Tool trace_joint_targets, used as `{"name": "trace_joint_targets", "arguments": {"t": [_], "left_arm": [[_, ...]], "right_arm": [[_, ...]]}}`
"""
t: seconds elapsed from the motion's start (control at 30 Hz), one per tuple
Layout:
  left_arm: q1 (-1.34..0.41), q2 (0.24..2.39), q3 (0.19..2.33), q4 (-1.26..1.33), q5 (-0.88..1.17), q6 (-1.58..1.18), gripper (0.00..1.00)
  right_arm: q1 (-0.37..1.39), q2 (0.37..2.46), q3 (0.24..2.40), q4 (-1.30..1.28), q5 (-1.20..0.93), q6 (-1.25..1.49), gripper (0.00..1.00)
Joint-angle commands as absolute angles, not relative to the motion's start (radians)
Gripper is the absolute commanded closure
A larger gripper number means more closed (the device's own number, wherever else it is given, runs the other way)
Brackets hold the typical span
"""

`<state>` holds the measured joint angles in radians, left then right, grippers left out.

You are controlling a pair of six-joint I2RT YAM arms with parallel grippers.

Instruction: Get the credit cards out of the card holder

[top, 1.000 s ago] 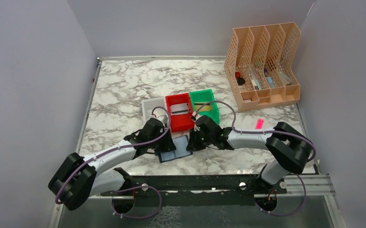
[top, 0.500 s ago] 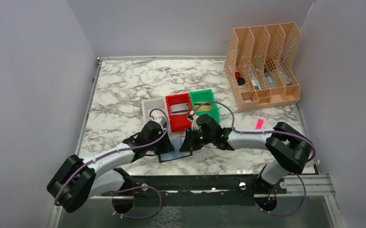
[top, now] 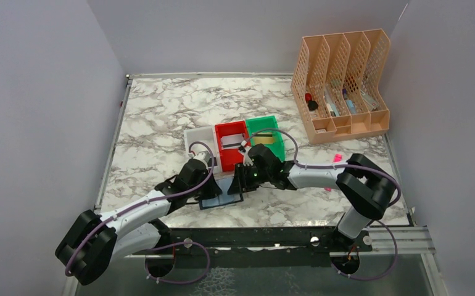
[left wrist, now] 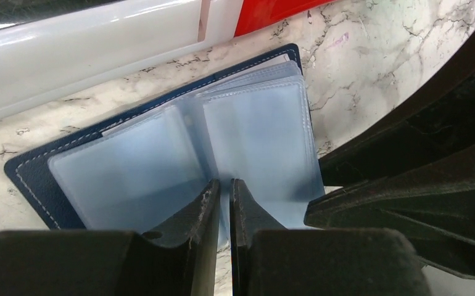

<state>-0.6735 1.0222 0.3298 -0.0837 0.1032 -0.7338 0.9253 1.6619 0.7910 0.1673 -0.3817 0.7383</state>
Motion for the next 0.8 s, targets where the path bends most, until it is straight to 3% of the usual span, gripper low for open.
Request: {"name": "trace_joint_targets", "arguments": {"t": [0.0,0.2,0.43,0.53,0.77], "left_arm": [[-0.673,1.030,0.323,-0.079,0.091,-0.735,0.86],[-0.674,1.076,0.320,-0.048,0.119,-0.736,0.93],[-0.674,1.058,0.322,-0.051,0.110,-0.738,0.95],[-0.673,1.034,0.327,-0.065,0.091,-0.738,0.91],[-0.674,0.959,0.328,-0.092,0.063,-0.742,0.77]], "right_arm": [[0.926,1.699,0.814,0.101,-0.342,0.729,0.64],[0.926,1.751,0.806,0.207,-0.433,0.770,0.64],[0.925,1.686,0.791,0.238,-0.412,0.805,0.91],[0.926,1.644,0.793,0.238,-0.432,0.812,0.95],[0.927,1.599,0.794,0.200,-0.441,0.816,0.94]]}}
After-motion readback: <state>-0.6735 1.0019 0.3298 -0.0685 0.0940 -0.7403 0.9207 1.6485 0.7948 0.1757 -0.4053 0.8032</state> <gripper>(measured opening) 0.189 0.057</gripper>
